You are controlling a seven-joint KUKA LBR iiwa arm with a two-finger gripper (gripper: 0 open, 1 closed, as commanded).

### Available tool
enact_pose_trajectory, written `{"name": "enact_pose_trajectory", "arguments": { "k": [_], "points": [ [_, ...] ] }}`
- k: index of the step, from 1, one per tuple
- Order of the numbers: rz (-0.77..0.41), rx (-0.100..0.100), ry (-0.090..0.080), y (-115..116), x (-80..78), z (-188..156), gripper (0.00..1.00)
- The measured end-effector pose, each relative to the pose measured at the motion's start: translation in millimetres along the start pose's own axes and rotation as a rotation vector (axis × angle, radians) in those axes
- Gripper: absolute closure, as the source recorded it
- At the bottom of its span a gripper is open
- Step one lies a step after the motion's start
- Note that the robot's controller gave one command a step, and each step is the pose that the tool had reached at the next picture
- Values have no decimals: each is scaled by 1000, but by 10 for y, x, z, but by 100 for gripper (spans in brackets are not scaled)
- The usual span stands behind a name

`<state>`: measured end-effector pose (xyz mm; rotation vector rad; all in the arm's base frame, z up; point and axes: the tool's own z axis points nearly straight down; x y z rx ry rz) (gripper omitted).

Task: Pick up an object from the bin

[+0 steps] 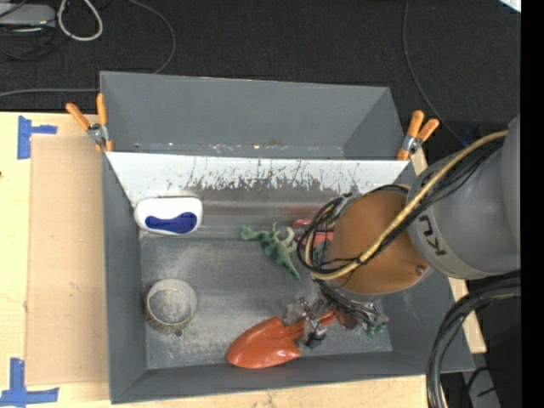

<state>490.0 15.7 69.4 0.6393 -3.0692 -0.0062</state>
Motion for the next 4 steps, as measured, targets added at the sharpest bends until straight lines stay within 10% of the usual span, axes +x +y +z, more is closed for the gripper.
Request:
{"name": "enact_pose_trajectory", "arguments": {
  "k": [4],
  "points": [
    [5,-3,5,20,11,-939,100]
  ]
}}
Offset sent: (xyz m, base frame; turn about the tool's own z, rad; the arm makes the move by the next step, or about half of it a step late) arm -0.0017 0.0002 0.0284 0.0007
